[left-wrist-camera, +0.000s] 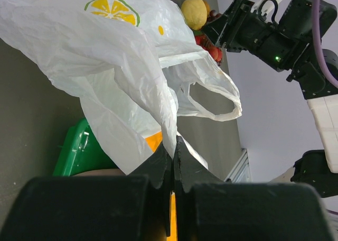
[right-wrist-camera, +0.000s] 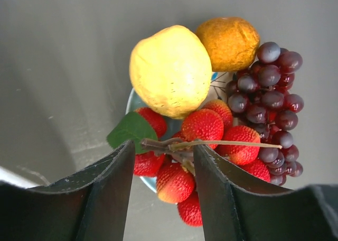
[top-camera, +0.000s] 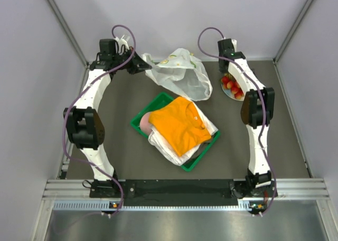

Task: Place the fruits into the plastic bag

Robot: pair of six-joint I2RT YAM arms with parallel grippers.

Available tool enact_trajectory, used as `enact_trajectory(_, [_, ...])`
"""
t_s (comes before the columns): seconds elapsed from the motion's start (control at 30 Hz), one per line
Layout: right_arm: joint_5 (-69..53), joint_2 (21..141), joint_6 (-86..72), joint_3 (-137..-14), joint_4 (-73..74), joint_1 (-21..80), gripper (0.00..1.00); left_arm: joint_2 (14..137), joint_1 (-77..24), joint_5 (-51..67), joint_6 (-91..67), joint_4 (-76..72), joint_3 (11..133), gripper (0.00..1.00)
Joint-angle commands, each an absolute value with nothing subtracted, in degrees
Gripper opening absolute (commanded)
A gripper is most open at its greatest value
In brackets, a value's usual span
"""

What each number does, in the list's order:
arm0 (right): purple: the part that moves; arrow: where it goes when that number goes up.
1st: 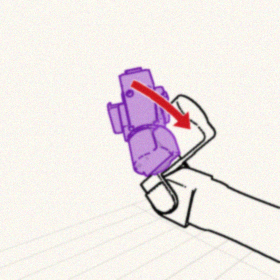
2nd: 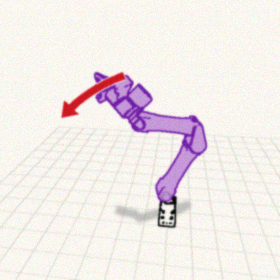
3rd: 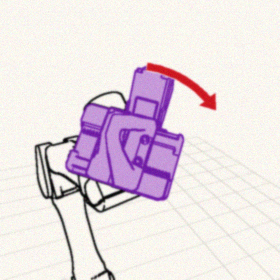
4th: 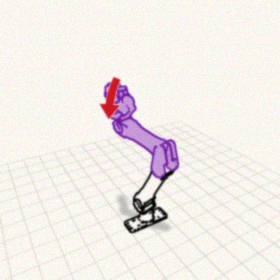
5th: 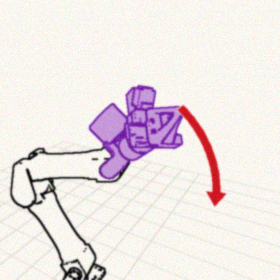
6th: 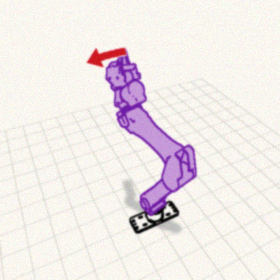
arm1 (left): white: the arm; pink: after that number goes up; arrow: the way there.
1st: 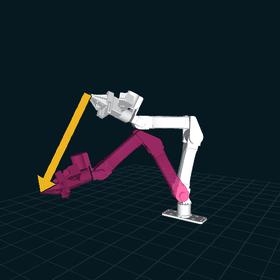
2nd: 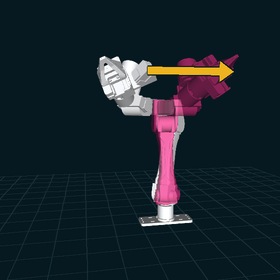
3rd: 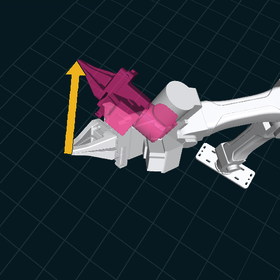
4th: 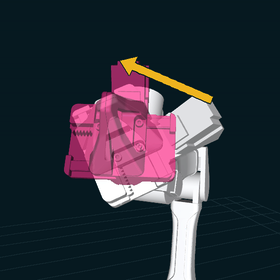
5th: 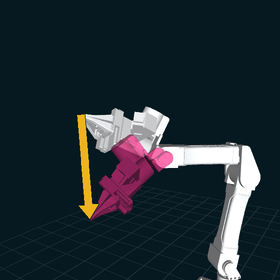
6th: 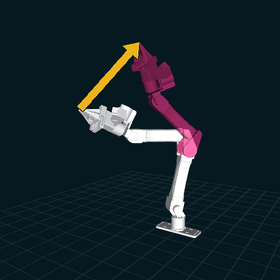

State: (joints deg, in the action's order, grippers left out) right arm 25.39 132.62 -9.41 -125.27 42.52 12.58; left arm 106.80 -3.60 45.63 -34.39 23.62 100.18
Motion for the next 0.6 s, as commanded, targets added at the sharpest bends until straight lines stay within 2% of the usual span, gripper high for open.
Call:
enact_trajectory(0.0, [28.9,133.8,-7.7,-125.1,39.4,12.6,0.48,106.4,-3.8,46.7,-34.5,21.5,100.2,0.00])
enact_trajectory(0.37, [30.8,134.5,-7.3,-123.3,37.4,12.5,0.47,107.0,-3.8,46.9,-34.7,21.4,100.2,0.00])
enact_trajectory(0.57, [30.6,134.2,-5.7,-122.8,36.7,12.6,0.41,107.2,-3.8,47.2,-34.8,21.3,100.1,0.00])
